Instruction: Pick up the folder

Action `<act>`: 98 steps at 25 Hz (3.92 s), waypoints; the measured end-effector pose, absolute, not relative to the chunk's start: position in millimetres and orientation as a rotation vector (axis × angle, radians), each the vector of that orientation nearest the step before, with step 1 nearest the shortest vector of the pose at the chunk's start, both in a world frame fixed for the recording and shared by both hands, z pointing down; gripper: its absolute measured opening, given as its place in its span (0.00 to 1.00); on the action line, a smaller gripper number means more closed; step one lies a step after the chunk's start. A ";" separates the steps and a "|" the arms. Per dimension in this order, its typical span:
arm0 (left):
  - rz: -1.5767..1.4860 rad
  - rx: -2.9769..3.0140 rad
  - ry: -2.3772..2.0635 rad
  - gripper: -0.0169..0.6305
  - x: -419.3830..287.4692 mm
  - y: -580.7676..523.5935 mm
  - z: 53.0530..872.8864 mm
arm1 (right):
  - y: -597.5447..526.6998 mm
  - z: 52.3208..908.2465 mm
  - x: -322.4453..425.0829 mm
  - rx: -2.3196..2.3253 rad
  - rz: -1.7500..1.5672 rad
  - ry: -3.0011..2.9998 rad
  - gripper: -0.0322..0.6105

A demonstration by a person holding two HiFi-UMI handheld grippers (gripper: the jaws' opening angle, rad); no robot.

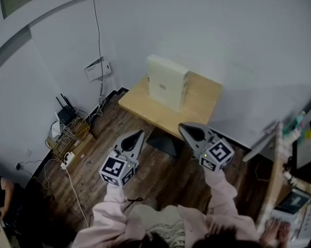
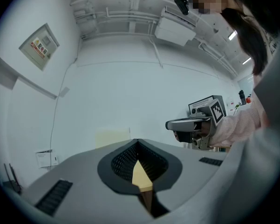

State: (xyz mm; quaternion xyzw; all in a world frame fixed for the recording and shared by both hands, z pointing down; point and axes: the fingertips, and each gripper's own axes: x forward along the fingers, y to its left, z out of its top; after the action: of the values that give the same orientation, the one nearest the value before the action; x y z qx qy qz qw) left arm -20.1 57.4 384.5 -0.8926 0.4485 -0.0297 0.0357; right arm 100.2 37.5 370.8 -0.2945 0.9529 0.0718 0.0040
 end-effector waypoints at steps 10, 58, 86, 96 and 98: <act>-0.084 -2.748 1.372 0.02 -29.2 31.1 389.7 | 14.7 374.3 86.4 -0.925 0.242 3.012 0.05; -0.082 -2.936 1.072 0.02 -52.5 -167.0 421.3 | -148.6 409.9 66.8 -1.328 0.166 2.932 0.05; -0.193 -2.979 1.193 0.02 -35.5 -241.1 453.7 | -211.6 440.9 120.2 -1.376 -0.008 2.977 0.05; -0.192 -3.014 1.183 0.02 -49.3 -278.6 464.6 | -220.6 460.2 125.6 -1.516 -0.075 2.954 0.05; -0.203 -3.032 1.136 0.02 -48.7 -288.1 465.7 | -223.3 462.8 129.7 -1.575 -0.095 2.929 0.05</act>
State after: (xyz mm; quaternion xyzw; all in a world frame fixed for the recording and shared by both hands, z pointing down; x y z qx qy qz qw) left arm -48.7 -288.1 465.7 -0.9334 0.3497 -0.0625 -0.0510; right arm 129.7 -223.3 462.8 -0.4713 0.8766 -0.0285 -0.0927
